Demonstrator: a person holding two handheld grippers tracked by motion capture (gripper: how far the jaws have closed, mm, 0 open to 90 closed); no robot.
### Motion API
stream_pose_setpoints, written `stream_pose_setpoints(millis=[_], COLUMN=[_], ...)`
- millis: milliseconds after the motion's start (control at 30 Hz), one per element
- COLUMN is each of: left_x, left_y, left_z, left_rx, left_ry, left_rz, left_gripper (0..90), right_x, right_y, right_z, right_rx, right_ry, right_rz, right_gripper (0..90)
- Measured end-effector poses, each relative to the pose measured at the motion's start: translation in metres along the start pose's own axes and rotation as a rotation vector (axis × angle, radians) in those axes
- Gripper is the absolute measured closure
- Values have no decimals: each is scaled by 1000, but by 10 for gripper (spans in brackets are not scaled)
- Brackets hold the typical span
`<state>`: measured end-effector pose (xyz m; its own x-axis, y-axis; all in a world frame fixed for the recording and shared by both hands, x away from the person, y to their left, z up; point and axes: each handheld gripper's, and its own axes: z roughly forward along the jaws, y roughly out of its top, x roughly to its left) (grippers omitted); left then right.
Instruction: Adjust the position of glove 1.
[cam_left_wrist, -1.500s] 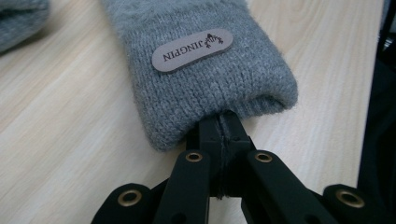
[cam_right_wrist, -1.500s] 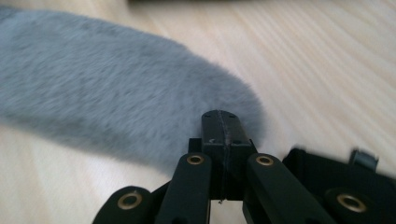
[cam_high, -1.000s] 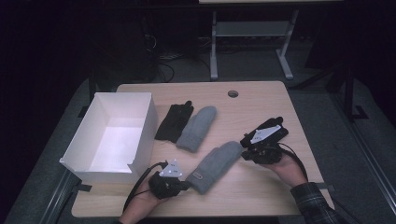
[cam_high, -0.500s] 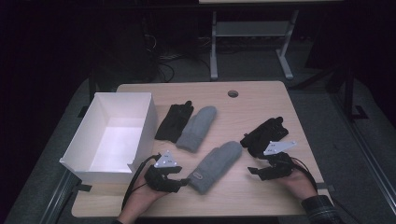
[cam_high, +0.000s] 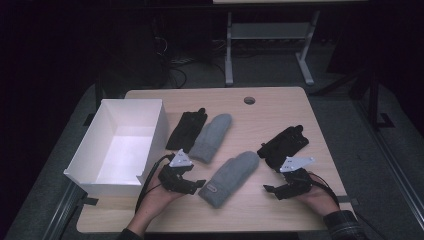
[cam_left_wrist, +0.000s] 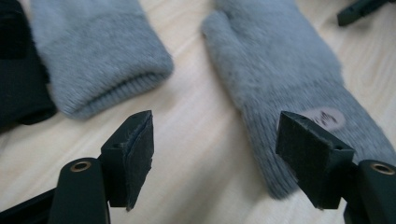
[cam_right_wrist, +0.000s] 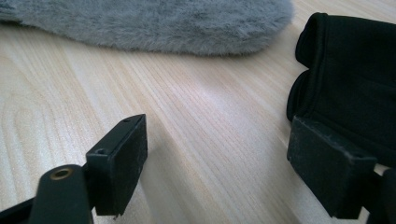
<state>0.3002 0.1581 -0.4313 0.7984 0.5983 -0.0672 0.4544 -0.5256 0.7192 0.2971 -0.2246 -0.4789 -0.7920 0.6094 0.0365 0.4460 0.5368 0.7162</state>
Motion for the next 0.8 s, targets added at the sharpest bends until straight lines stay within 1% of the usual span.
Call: stream_pose_setpoints(millis=[33, 100, 133, 200, 300, 333, 367, 400, 433, 567, 600, 633, 667, 700, 733, 767, 800], left_x=[2, 4, 6, 8, 12, 16, 16, 19, 19, 24, 27, 27, 29, 32, 34, 40, 40], left_y=[4, 7, 11, 13, 20, 25, 25, 30, 30, 41, 47, 47, 51, 54, 57, 63, 63], left_z=[2, 3, 6, 8, 14, 18, 18, 22, 22, 29, 32, 32, 34, 35, 37, 39, 39], left_rx=[-7, -10, 4, 9, 8, 13, 13, 16, 16, 7, 3, 3, -1, 2, -6, -8, -8], left_ry=[7, 9, 11, 15, 17, 13, 13, 15, 15, 27, 35, 35, 38, 44, 51, 66, 66], left_rz=[-3, -8, -3, 2, -10, -16, -16, -10, -10, -17, -19, -19, -20, -21, -27, -25, -25], left_gripper=[262, 261, 261, 261, 241, 241, 241, 240, 241, 241, 241, 244, 244, 248, 248, 253, 263], right_x=[0, 1, 1, 0, 1, 1, 1, 1, 1, 1, 2, 2, 2, 2, 2, 2, 2], right_y=[-2, -2, -2, -2, -2, -2, -2, -2, -2, -2, -3, -3, -3, -3, -3, -3, -3], right_z=[1, 2, 2, 2, 1, 1, 1, 1, 1, 1, 1, 1, 1, 1, 1, 1, 1], right_rx=[-12, -10, -10, -10, -9, -9, -10, -11, -11, -11, -12, -12, -12, -11, -11, -10, -10], right_ry=[11, 16, 16, 16, 12, 10, 8, 6, 5, 3, 1, 1, 0, -1, -1, 0, 0], right_rz=[-8, -12, -12, -12, -10, -9, -8, -5, -5, -4, -2, -2, -2, 0, 0, 2, 2], right_gripper=[138, 136, 135, 134, 130, 129, 129, 129, 129, 128, 129, 129, 129, 129, 129, 128, 128])
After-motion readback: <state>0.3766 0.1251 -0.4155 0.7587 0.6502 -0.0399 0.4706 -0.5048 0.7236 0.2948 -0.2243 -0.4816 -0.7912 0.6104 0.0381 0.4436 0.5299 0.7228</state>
